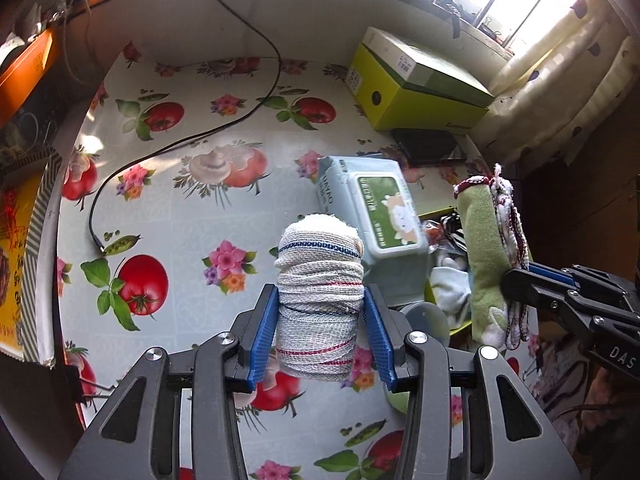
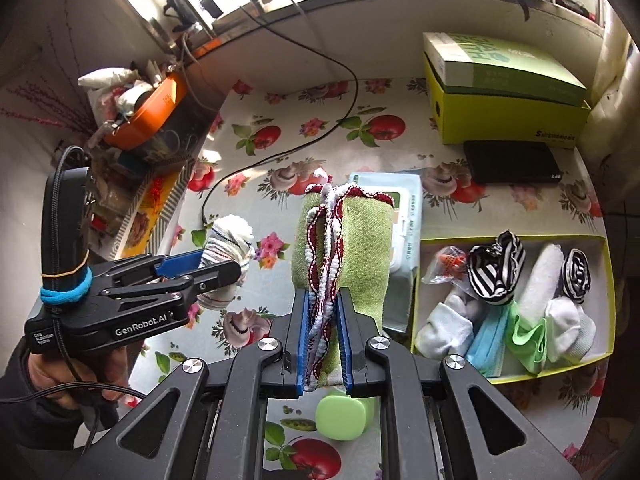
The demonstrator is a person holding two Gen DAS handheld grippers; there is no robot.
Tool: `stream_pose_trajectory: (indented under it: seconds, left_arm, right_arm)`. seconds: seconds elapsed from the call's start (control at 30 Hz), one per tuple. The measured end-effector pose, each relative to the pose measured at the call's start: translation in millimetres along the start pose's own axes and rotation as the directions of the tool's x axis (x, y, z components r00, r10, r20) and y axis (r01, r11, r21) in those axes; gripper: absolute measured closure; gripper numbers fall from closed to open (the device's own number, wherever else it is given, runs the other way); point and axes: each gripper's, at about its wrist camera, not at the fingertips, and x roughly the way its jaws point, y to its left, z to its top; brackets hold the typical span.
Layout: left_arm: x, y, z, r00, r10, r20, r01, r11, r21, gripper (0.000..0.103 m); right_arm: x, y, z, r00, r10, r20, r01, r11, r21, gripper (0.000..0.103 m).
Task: Organize soft objects
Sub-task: 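Lift the towel roll and green towel and carry both over the tray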
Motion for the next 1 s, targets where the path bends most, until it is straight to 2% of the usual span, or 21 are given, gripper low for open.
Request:
stream_pose_trajectory:
  seconds: [0.37,0.73,1.0]
  left_arm:
    - [14.0,-62.9,19.1,0.998,-0.047,-0.034,0.051,0.993,0.107,0.059]
    - [35.9,-130.9,39.4,0.992,-0.097,-0.080,0.112,0.968,0.224,0.059]
    - [57.5,-162.7,46.7,0.987,-0.104,-0.122,0.134,0.952,0.274,0.059]
  right_arm:
    - [-25.0,-69.8,-21.9,0.998,-0.048,0.031,0.043,0.988,0.145,0.090]
    - [-42.3,-148.7,-40.2,0.991,-0.125,0.052,0.106,0.955,0.276,0.090]
    - [-36.3,-208.1,-40.0,0.975,-0.222,-0.003,0.215,0.938,0.273,0.090]
